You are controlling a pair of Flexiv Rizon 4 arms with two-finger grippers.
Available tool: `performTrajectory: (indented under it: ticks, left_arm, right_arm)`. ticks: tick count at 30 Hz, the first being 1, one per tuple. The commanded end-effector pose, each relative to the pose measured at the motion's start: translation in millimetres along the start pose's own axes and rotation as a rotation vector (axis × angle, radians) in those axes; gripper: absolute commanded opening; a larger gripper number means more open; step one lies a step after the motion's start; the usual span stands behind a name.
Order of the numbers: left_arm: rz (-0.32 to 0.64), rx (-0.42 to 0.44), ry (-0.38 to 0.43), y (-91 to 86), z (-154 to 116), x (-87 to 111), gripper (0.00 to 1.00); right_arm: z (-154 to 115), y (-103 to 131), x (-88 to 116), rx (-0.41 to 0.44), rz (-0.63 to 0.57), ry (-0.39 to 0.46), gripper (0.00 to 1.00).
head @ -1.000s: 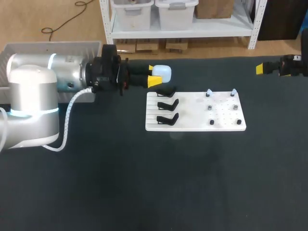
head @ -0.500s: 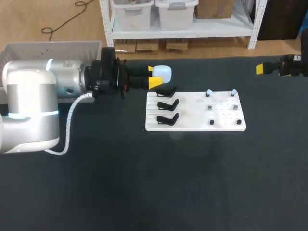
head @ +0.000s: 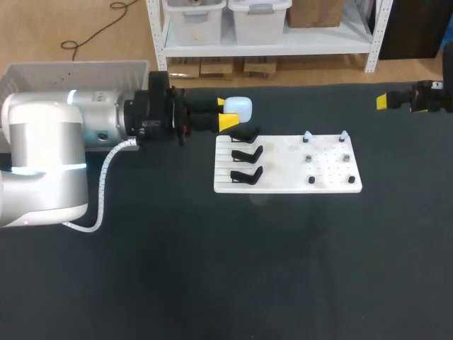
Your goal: Pick up each earbud case from the left stands, insert the matching earbuds, close the lid, and place the case in the box.
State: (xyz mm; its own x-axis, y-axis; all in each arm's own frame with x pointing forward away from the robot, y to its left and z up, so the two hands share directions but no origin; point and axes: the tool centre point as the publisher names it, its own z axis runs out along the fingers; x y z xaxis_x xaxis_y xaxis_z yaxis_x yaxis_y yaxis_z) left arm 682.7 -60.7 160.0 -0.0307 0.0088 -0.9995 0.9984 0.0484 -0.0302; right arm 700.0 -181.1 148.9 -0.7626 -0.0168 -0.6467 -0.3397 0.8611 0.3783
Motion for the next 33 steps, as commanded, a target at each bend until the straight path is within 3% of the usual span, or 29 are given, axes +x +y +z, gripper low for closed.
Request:
performTrajectory:
  ticks: [1,15,20,33]
  left_arm:
    - [0.006,0.008,-0.008,-1.5,2,-1.5,0.00]
    - [-0.010,0.066,-0.047,-3.3,9,2.5,0.00]
    - [-0.014,0.084,-0.048,-3.9,9,5.3,0.00]
    - [0.005,0.093,-0.059,-3.5,8,7.9,0.00]
  right_arm:
    - [-11,16,4,0.002,-0.029,0.014,1.00]
    - [-8,96,23,-0.051,-0.162,0.104,1.00]
    - [3,108,18,-0.029,-0.191,0.123,1.00]
    - [26,135,26,-0.006,-0.109,0.200,1.00]
